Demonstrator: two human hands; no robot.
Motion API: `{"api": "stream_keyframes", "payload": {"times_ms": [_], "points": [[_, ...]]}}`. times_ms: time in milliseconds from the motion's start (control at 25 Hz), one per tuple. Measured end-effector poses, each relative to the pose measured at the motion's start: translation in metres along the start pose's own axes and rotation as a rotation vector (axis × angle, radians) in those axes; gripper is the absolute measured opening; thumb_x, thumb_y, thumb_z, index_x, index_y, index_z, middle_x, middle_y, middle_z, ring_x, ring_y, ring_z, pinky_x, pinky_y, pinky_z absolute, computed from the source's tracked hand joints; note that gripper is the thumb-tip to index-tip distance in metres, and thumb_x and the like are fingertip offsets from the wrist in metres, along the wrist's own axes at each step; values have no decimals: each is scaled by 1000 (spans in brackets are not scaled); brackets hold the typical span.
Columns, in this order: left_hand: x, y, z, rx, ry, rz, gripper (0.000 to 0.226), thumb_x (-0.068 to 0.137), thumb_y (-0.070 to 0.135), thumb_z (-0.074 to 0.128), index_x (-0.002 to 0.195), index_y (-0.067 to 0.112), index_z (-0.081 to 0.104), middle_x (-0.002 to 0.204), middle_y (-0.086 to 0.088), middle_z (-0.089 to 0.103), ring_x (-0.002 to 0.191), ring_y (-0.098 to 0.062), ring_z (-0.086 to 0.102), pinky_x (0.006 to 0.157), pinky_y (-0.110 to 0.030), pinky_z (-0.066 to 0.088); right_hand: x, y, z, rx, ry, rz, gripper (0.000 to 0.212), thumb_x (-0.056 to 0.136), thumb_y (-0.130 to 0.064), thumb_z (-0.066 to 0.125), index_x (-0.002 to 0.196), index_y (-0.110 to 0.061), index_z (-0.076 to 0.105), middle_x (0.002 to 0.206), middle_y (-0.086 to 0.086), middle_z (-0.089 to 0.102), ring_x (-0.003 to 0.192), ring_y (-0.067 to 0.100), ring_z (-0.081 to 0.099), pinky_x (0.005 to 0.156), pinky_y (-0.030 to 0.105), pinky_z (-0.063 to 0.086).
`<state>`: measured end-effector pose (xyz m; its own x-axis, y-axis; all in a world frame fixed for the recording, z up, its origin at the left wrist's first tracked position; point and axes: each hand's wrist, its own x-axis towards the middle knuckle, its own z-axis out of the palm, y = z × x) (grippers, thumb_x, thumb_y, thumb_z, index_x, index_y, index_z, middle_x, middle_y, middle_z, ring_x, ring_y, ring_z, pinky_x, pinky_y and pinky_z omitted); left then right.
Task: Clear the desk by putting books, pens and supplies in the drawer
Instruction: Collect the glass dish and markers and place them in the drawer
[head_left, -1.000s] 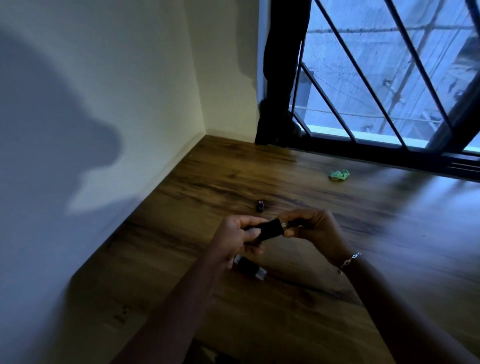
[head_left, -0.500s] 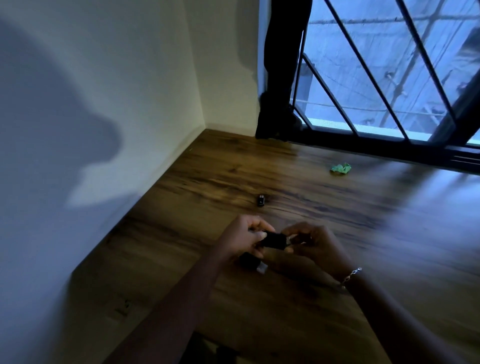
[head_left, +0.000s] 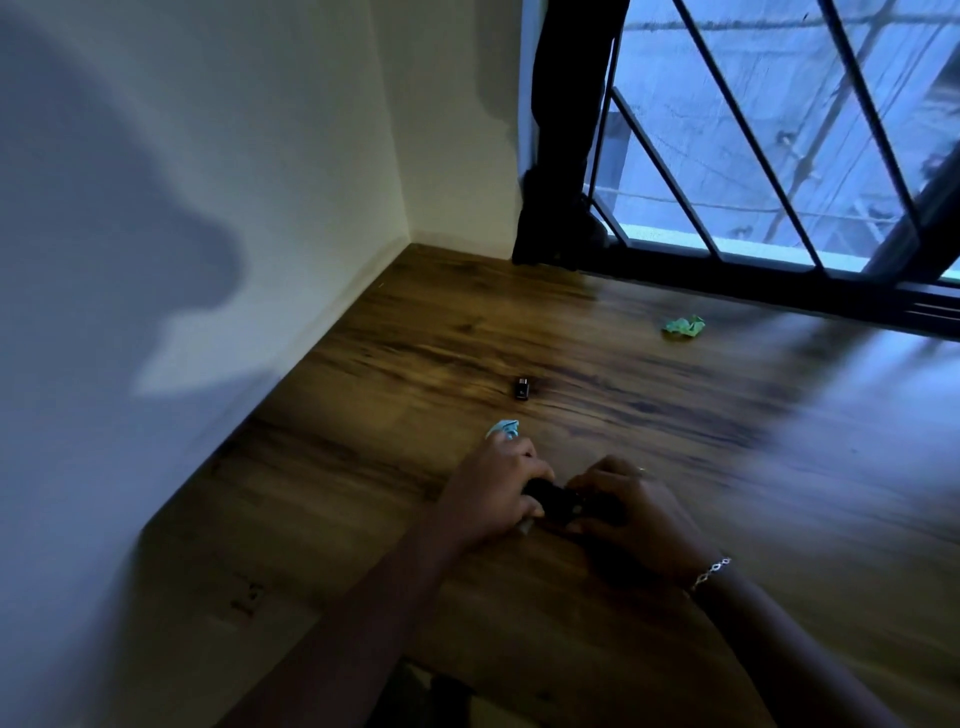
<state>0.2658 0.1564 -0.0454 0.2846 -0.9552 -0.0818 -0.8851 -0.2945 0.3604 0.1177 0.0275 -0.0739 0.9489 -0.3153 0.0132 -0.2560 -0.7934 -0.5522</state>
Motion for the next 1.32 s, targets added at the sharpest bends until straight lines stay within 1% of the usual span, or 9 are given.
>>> {"api": "stream_keyframes", "payload": {"times_ms": [120, 280, 360, 480, 680, 840, 1040, 1160, 1320], "points": [[-3, -6, 4, -36, 65, 48, 42, 88, 27, 59, 129, 18, 54, 127, -2, 50, 122, -18, 38, 97, -24, 29, 19, -1, -9, -5, 56, 6, 33, 86, -23, 61, 118, -15, 59, 115, -3, 51, 89, 2, 51, 74, 8, 39], [-14, -9, 17, -122, 138, 91, 45, 91, 28, 56, 135, 18, 49, 142, -1, 43, 132, -14, 35, 103, -15, 21, 80, -7, -16, -162, 156, -104, 34, 90, -9, 52, 123, -13, 57, 131, 8, 52, 111, 23, 57, 87, 29, 47], [-18, -8, 24, -116, 149, 85, 49, 91, 32, 56, 137, 19, 46, 145, -3, 40, 134, -16, 32, 107, -19, 19, 106, -12, -14, -247, 81, -119, 43, 91, -7, 48, 133, -19, 48, 144, 5, 40, 122, 21, 50, 95, 30, 44], [-22, -10, 32, -124, 171, 83, 55, 88, 41, 52, 136, 15, 48, 141, -11, 44, 131, -25, 38, 109, -29, 23, 122, -15, -10, -336, -47, -114, 45, 93, -7, 43, 136, -20, 45, 150, 0, 34, 126, 21, 48, 95, 29, 41], [-24, -6, 41, -131, 155, 41, 74, 75, 59, 39, 133, 14, 48, 142, -11, 40, 136, -25, 31, 113, -30, 5, 91, 11, -9, -339, -1, -102, 32, 91, -9, 47, 121, -12, 61, 142, 1, 46, 126, 16, 49, 98, 25, 39], [-25, -2, 48, -132, 130, 45, 77, 69, 69, 35, 118, 12, 53, 148, -10, 34, 143, -21, 20, 113, -34, -10, 41, 10, 5, -270, 124, -16, 25, 84, -16, 54, 104, -13, 68, 127, 3, 60, 107, 23, 63, 87, 33, 51], [-29, -9, 47, -84, 28, 118, 88, 67, 71, 29, 125, 7, 47, 155, -6, 23, 146, -15, 10, 116, -32, -10, -2, -32, 27, -251, 157, 30, 38, 83, -21, 62, 121, -18, 59, 134, 4, 53, 118, 24, 54, 91, 30, 47], [-35, -18, 38, -145, 6, 202, 88, 67, 62, 33, 130, 2, 45, 152, -7, 29, 144, -17, 15, 117, -29, -6, -15, -49, 47, -266, 185, 92, 56, 73, -16, 70, 127, -9, 55, 133, 15, 54, 120, 31, 55, 92, 34, 50], [-53, -31, 31, -207, -5, 271, 81, 70, 52, 46, 135, 5, 40, 150, -6, 32, 143, -11, 12, 112, -13, -9, -28, -86, 68, -164, 94, 190, 73, 89, -32, 51, 145, -2, 15, 154, 17, 11, 145, 29, 9, 114, 26, 10]]}}
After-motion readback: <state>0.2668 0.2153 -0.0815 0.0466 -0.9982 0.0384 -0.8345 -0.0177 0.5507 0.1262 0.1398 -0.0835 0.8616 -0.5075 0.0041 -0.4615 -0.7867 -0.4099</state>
